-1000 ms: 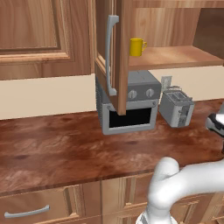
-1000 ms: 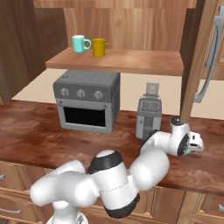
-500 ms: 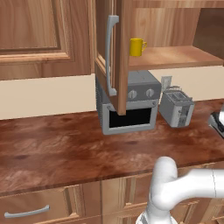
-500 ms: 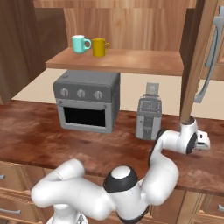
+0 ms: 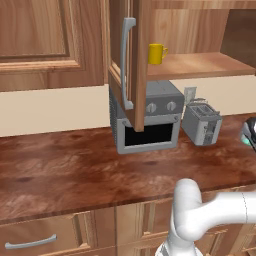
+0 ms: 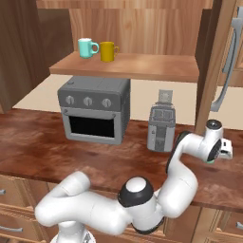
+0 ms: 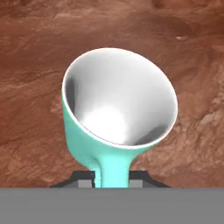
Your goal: Pick the mug on the counter and place it in the cabinet with the handle facing the right, like the mugs already inside.
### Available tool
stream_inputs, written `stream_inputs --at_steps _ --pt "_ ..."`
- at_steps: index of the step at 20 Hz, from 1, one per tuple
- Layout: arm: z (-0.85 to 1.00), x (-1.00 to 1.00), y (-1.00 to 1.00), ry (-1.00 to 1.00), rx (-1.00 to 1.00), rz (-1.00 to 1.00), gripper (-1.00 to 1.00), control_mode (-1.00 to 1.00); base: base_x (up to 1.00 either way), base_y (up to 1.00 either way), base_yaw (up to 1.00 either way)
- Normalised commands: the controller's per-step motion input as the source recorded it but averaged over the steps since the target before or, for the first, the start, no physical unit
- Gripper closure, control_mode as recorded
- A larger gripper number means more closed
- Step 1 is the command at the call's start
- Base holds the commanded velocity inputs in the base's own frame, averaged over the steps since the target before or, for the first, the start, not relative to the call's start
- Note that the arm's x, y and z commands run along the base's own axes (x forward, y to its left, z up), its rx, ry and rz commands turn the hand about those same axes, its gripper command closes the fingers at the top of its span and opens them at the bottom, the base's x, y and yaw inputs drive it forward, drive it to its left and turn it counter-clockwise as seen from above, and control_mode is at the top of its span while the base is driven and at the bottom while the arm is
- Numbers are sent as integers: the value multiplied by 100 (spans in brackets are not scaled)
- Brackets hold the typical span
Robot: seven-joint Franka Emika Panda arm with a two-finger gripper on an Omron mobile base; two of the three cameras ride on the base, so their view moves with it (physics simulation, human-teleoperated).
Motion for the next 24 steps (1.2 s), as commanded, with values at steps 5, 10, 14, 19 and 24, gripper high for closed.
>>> stream_inputs --at_steps 5,10,14,19,24 --pt "-8 1 0 0 3 3 100 -100 0 0 0" --pt "-19 0 20 0 0 3 100 -100 0 0 0" --pt "-25 0 48 0 0 6 100 -100 0 0 0" --pt "-10 -2 58 -4 0 7 100 -100 0 0 0" --pt "17 -30 54 -15 -9 3 100 -100 0 0 0"
